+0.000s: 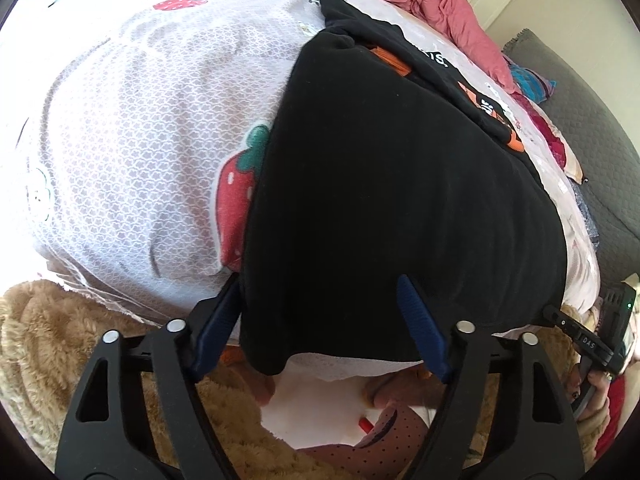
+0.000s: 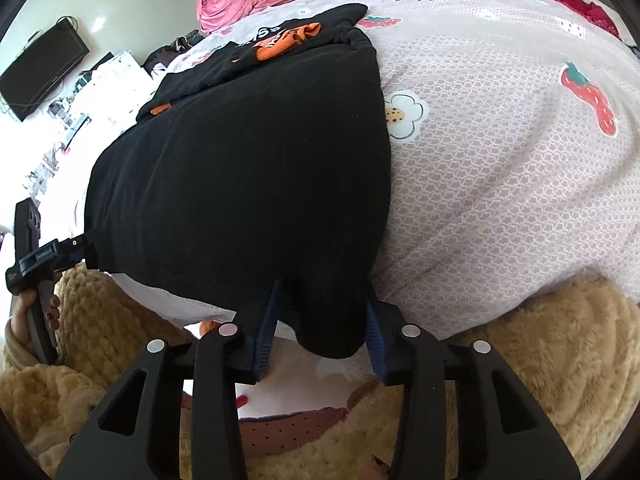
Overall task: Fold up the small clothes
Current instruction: 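Close the left gripper on the hem while the right gripper holds it, then lift the hem with both grippers and fold it toward the collar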
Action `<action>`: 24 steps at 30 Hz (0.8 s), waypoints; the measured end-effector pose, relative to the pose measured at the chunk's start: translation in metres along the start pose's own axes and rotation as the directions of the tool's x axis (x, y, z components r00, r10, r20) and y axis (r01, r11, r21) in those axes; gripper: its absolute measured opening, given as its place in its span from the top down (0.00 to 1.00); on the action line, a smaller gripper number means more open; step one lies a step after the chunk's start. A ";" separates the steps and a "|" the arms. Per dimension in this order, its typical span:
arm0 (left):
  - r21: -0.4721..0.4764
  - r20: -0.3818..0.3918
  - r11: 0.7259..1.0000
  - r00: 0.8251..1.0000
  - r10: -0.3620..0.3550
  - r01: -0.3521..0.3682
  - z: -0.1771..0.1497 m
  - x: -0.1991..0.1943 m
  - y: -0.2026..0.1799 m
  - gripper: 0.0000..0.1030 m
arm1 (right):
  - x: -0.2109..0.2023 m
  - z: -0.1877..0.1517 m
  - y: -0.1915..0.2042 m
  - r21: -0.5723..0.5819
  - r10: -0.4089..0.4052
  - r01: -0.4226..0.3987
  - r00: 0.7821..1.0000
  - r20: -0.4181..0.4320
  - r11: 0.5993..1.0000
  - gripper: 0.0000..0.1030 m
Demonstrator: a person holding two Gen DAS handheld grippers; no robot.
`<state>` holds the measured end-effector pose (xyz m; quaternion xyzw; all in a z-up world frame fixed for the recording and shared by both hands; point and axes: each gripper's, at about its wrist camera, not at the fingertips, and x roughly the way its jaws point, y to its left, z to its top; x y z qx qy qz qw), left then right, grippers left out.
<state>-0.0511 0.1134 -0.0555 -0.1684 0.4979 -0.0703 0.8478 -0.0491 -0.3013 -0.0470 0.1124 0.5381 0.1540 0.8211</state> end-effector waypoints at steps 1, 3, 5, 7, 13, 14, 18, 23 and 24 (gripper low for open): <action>-0.003 0.004 1.000 1.000 0.007 -0.007 -0.001 -0.002 0.002 0.43 | -0.002 0.000 0.001 -0.006 -0.002 0.002 1.000 0.007 1.000 0.77; -0.005 0.013 1.000 1.000 0.016 -0.016 -0.003 -0.004 0.006 0.54 | -0.007 0.000 0.001 -0.005 0.031 -0.030 0.999 0.021 1.000 0.85; -0.016 0.025 1.000 1.000 0.008 -0.007 -0.007 -0.010 0.011 0.72 | -0.016 0.002 0.002 -0.002 0.069 -0.069 0.997 0.045 0.998 0.87; -0.026 0.034 1.000 0.999 -0.014 0.015 -0.009 -0.016 0.014 0.91 | -0.026 0.006 0.004 -0.009 0.096 -0.096 0.993 0.070 0.995 0.88; -0.004 0.069 0.999 0.996 -0.049 0.050 -0.015 -0.038 0.011 0.96 | -0.049 0.022 0.015 -0.046 0.125 -0.120 0.983 0.133 0.992 0.89; 0.000 0.064 0.999 0.997 -0.050 0.050 -0.014 -0.039 0.011 0.94 | -0.052 0.023 0.014 -0.043 0.134 -0.130 0.981 0.141 0.991 0.89; 0.004 0.042 0.999 0.998 -0.041 0.041 -0.015 -0.032 0.015 0.92 | -0.055 0.027 0.014 -0.033 0.152 -0.149 0.977 0.148 0.988 0.89; 0.015 0.015 0.999 0.999 -0.039 0.039 -0.015 -0.017 0.011 0.77 | -0.061 0.030 0.010 -0.009 0.168 -0.169 0.974 0.150 0.986 0.89; 0.021 0.016 0.999 0.999 -0.032 0.032 -0.015 -0.016 0.008 0.83 | -0.063 0.030 0.009 -0.005 0.175 -0.176 0.972 0.155 0.984 0.89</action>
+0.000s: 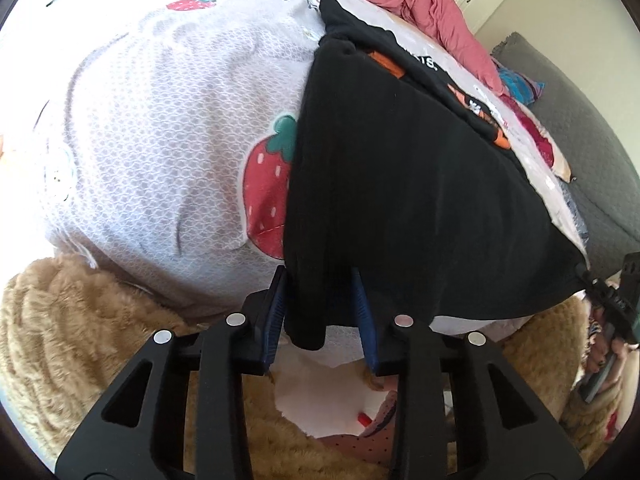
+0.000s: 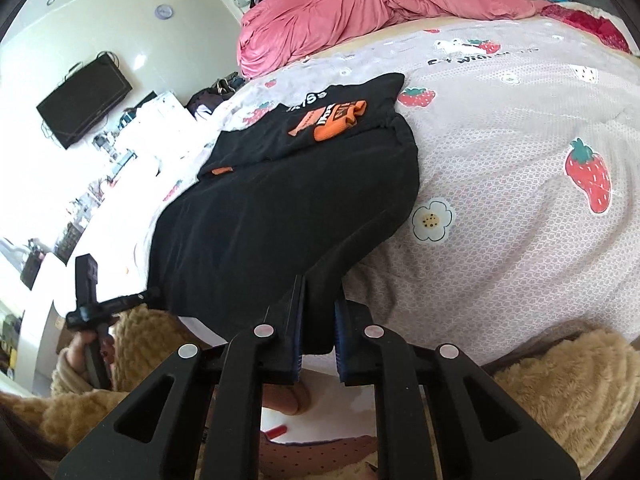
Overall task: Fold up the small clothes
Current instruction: 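Lift the hem with both grippers and fold it toward the collar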
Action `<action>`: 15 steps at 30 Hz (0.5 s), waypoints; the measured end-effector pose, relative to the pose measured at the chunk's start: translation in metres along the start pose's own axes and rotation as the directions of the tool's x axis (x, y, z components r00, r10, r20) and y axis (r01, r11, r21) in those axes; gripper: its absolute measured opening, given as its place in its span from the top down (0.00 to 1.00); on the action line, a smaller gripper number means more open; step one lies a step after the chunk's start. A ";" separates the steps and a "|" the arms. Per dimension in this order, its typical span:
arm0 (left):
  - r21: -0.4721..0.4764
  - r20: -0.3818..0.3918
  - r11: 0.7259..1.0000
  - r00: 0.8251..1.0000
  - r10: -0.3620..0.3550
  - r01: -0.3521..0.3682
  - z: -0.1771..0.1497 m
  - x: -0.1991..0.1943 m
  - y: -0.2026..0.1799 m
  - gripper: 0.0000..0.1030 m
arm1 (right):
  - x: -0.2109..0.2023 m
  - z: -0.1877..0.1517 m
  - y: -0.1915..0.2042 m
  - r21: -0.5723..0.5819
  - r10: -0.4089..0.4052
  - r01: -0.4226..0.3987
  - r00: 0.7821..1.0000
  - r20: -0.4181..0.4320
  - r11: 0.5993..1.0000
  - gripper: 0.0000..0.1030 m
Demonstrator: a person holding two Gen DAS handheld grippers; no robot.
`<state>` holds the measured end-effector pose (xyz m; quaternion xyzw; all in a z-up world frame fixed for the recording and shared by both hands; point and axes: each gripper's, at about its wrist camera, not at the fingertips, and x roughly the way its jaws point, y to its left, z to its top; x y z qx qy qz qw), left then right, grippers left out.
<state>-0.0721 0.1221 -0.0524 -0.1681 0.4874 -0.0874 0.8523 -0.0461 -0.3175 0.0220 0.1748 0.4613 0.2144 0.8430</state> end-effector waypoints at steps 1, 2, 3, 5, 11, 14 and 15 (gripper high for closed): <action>0.008 -0.003 1.000 1.000 0.003 -0.003 0.000 0.001 -0.003 0.97 | -0.003 0.001 0.000 0.002 0.004 -0.004 1.000 0.006 1.000 0.89; 0.015 -0.003 1.000 1.000 0.002 -0.002 0.001 0.000 -0.006 0.97 | -0.005 0.003 0.001 -0.001 0.001 -0.001 1.000 0.016 1.000 0.89; 0.017 0.003 1.000 1.000 0.001 -0.001 0.001 -0.002 -0.008 0.97 | -0.008 0.004 0.001 -0.004 -0.001 0.001 1.000 0.026 1.000 0.89; 0.020 0.018 1.000 1.000 -0.017 0.016 0.004 -0.008 -0.012 0.97 | -0.011 0.006 0.002 -0.003 0.002 -0.002 0.999 0.046 1.000 0.90; 0.033 0.090 0.993 0.989 -0.115 0.112 0.021 -0.040 -0.018 0.98 | -0.023 0.015 0.003 -0.010 0.007 -0.006 0.994 0.109 1.000 0.91; 0.042 0.127 0.990 0.982 -0.142 0.138 0.032 -0.055 -0.021 0.98 | -0.024 0.019 0.001 -0.009 -0.002 0.003 0.993 0.116 1.000 0.91; 0.041 0.136 0.989 0.979 -0.148 0.144 0.036 -0.058 -0.021 0.98 | -0.024 0.021 0.000 -0.005 0.004 -0.003 0.993 0.118 1.000 0.91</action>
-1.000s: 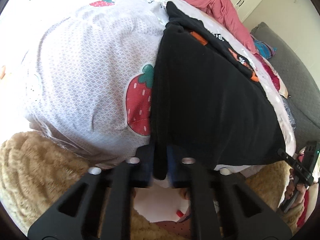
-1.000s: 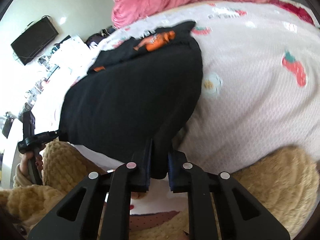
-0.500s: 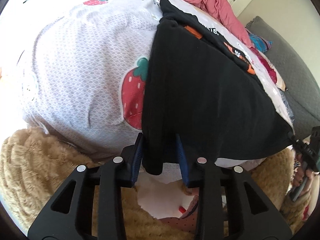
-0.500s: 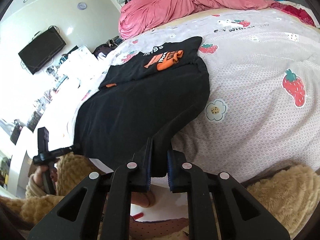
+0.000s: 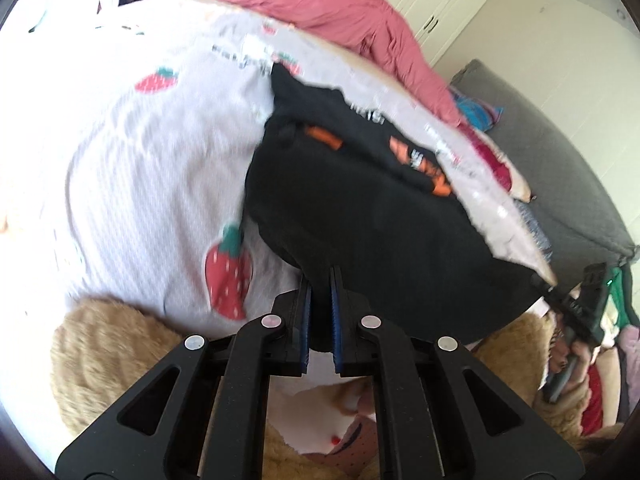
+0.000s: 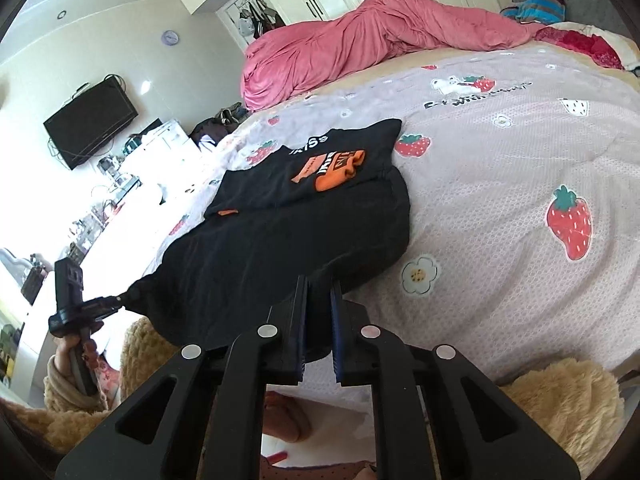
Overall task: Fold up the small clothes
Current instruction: 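Lift the hem with both grippers and fold it toward the collar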
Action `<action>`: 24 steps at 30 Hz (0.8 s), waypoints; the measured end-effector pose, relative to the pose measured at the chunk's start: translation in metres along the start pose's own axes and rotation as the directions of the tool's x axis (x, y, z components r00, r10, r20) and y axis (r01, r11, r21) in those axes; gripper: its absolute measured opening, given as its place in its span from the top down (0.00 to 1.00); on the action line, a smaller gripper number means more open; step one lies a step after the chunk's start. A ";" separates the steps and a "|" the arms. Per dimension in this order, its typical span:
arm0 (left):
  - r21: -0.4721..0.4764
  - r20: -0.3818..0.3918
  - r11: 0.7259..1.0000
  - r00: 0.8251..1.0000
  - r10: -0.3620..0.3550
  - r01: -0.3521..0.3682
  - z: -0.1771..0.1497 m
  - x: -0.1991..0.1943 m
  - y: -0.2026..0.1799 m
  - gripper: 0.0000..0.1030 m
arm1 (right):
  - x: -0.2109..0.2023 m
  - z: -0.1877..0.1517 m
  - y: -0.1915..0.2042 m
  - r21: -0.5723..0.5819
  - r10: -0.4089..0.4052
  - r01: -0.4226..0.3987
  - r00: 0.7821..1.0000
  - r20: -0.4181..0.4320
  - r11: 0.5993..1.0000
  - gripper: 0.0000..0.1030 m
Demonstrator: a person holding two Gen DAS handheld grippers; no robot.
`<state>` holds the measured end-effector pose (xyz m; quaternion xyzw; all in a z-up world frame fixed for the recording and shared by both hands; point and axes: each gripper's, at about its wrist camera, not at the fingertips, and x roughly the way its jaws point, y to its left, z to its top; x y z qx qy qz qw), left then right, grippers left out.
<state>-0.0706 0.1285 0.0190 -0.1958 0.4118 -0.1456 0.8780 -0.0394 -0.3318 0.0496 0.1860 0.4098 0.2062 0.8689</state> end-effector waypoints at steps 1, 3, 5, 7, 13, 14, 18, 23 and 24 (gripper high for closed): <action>0.000 0.013 1.000 1.000 -0.006 0.006 0.006 -0.004 -0.001 0.98 | 0.000 0.002 -0.001 0.005 0.006 -0.006 1.000 0.005 1.000 0.91; -0.002 0.035 1.000 0.999 -0.016 0.016 0.015 -0.009 -0.002 0.98 | -0.004 0.009 -0.002 0.011 0.019 -0.020 1.000 0.025 1.000 0.91; -0.001 0.062 1.000 0.998 -0.026 0.026 0.026 -0.014 -0.004 0.98 | -0.008 0.016 -0.001 0.007 0.017 -0.018 0.999 0.048 1.000 0.91; 0.002 0.083 0.999 0.996 -0.032 0.032 0.036 -0.015 -0.007 0.98 | -0.012 0.024 0.000 0.004 0.023 -0.023 0.997 0.076 1.000 0.91; -0.005 0.136 0.999 0.989 -0.051 0.052 0.059 -0.017 -0.008 0.98 | -0.014 0.046 -0.001 0.011 0.027 -0.028 0.991 0.128 1.000 0.91; -0.005 0.142 0.998 0.988 -0.054 0.055 0.062 -0.017 -0.008 0.98 | -0.013 0.049 0.000 0.009 0.024 -0.026 0.991 0.133 1.000 0.92; -0.009 0.174 0.997 0.982 -0.068 0.071 0.076 -0.016 -0.009 0.98 | -0.012 0.062 0.001 0.003 0.017 -0.018 0.988 0.155 1.000 0.92; -0.006 0.211 0.997 0.975 -0.075 0.077 0.091 -0.019 -0.012 0.98 | -0.011 0.077 0.002 0.003 0.014 -0.015 0.983 0.183 1.000 0.92; -0.005 0.216 0.997 0.973 -0.076 0.079 0.093 -0.019 -0.013 0.98 | -0.011 0.080 0.002 0.003 0.013 -0.014 0.982 0.188 1.000 0.92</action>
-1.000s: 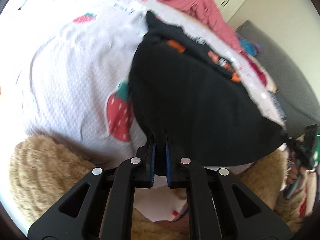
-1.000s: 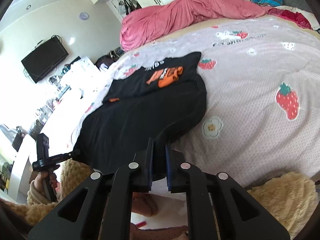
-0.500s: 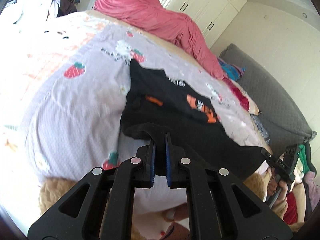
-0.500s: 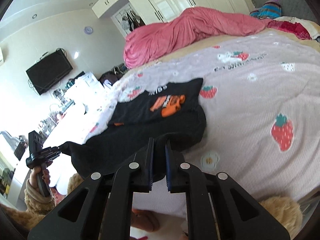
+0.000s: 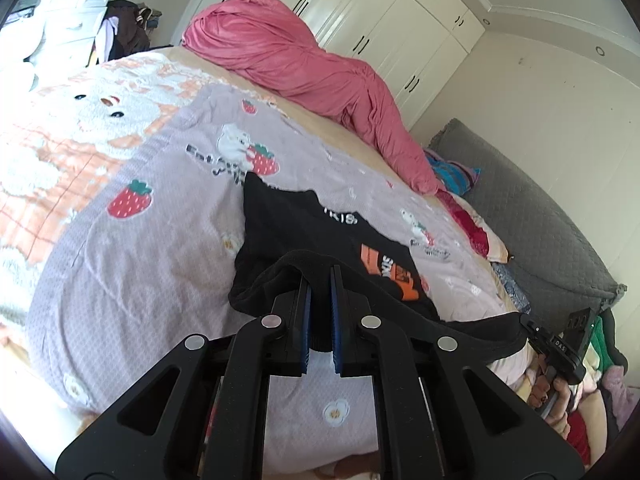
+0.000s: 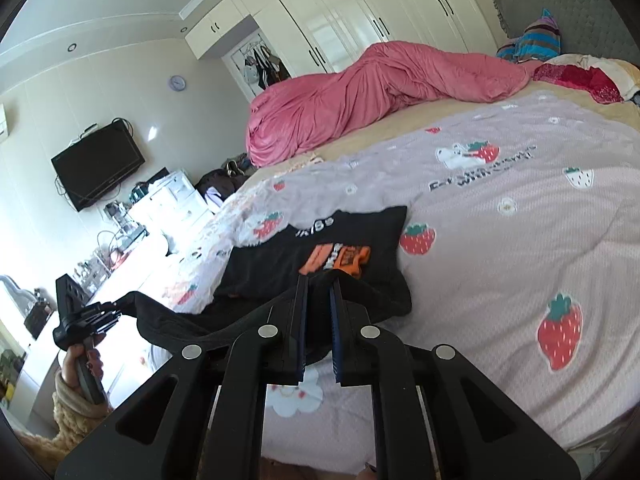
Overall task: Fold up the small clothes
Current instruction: 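Lift the hem with both grippers and fold it toward the collar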
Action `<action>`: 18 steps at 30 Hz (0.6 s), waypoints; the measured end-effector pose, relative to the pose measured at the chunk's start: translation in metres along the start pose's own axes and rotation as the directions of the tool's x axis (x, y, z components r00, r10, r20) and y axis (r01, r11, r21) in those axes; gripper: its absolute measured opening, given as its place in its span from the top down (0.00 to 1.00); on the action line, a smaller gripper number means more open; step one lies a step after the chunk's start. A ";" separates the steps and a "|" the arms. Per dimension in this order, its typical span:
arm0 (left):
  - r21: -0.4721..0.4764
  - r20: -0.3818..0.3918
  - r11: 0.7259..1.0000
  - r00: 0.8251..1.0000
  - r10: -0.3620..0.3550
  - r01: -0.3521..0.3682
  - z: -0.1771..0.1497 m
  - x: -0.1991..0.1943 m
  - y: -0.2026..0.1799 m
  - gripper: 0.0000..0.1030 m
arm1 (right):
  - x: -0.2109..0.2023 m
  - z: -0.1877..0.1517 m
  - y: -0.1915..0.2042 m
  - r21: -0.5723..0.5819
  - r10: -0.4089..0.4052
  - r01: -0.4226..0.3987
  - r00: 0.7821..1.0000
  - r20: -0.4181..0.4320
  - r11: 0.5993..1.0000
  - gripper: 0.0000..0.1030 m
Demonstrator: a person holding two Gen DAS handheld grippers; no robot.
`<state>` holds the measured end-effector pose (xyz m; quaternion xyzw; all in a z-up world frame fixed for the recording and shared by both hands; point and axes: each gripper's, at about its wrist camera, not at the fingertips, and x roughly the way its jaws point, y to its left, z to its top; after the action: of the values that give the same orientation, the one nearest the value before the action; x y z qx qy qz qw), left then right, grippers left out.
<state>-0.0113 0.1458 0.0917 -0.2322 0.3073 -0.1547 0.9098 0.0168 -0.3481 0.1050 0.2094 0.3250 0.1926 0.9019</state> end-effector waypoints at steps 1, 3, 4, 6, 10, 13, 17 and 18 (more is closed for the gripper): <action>-0.001 0.006 1.000 1.000 -0.002 0.002 0.003 0.000 0.000 0.98 | 0.002 0.004 0.000 0.001 -0.001 0.001 1.000 0.006 1.000 0.92; -0.003 0.015 1.000 1.000 -0.004 0.004 0.007 0.002 0.000 0.98 | 0.004 0.008 -0.001 0.006 -0.002 0.002 1.000 0.014 1.000 0.92; -0.004 0.019 1.000 1.000 -0.001 0.001 0.009 0.003 0.000 0.98 | 0.006 0.011 -0.001 0.010 -0.002 0.002 1.000 0.017 1.000 0.92; -0.008 0.025 1.000 1.000 0.000 0.001 0.014 0.005 0.000 0.98 | 0.011 0.017 -0.002 0.022 -0.001 0.001 1.000 0.022 1.000 0.91; -0.005 0.038 1.000 0.999 0.006 -0.005 0.021 0.008 -0.001 0.98 | 0.018 0.028 -0.002 0.016 -0.010 0.010 0.999 0.035 1.000 0.92; -0.002 0.043 1.000 0.999 0.011 -0.011 0.026 0.011 -0.002 0.98 | 0.023 0.036 -0.002 0.018 -0.010 0.009 0.999 0.043 1.000 0.92; 0.004 0.053 1.000 0.998 0.017 -0.017 0.034 0.014 -0.003 0.98 | 0.029 0.044 0.002 -0.001 -0.026 0.026 0.998 0.054 1.000 0.91; 0.006 0.057 1.000 0.998 0.017 -0.018 0.037 0.015 -0.003 0.98 | 0.030 0.045 0.002 -0.003 -0.028 0.028 0.998 0.056 1.000 0.92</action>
<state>0.0226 0.1488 0.1119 -0.2307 0.2828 -0.1411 0.9203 0.0681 -0.3430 0.1222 0.2085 0.3022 0.1745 0.9137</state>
